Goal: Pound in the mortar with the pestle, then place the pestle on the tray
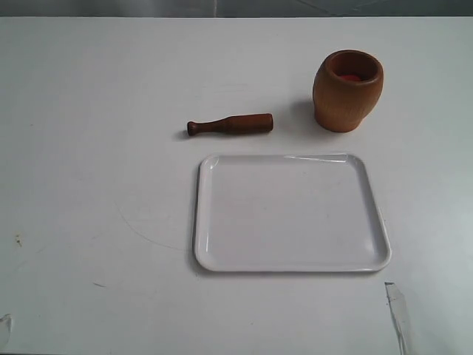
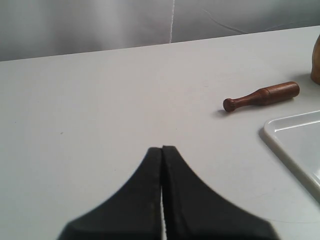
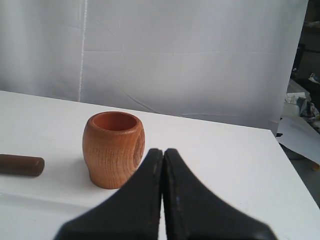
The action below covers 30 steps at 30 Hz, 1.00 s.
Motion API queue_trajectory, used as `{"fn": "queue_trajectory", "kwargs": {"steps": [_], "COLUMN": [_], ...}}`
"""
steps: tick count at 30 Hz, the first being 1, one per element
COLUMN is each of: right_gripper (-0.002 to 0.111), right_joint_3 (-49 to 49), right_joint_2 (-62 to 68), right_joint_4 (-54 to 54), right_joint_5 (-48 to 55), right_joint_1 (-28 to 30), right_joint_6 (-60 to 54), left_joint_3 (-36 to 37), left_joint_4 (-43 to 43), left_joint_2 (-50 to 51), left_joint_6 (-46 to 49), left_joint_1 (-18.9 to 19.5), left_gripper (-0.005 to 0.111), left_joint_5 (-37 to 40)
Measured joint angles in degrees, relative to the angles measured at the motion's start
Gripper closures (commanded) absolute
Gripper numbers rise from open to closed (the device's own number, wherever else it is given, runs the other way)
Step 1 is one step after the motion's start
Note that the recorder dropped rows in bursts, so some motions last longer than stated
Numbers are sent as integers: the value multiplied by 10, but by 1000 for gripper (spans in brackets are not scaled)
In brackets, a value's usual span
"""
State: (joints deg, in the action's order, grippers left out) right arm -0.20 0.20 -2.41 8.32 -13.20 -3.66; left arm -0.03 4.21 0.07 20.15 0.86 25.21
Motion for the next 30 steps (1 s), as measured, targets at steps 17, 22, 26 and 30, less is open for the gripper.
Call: {"fn": "queue_trajectory", "kwargs": {"steps": [17, 22, 26, 30], "right_gripper": [108, 108, 108, 108], "right_joint_3": [0, 0, 0, -47], "right_joint_2": [0, 0, -1, -1], "right_joint_4": [1, 35, 63, 29], "right_joint_5": [-43, -89, -190, -226], "right_joint_1": [0, 0, -11, -37], "right_joint_6": [37, 93, 165, 208], "left_joint_3": [0, 0, 0, 0], "left_joint_4": [0, 0, 0, 0], "left_joint_2": [0, 0, 0, 0], "left_joint_6": [0, 0, 0, 0], "left_joint_1": [0, 0, 0, 0], "left_gripper": [107, 107, 107, 107], "left_joint_5": [0, 0, 0, 0]}}
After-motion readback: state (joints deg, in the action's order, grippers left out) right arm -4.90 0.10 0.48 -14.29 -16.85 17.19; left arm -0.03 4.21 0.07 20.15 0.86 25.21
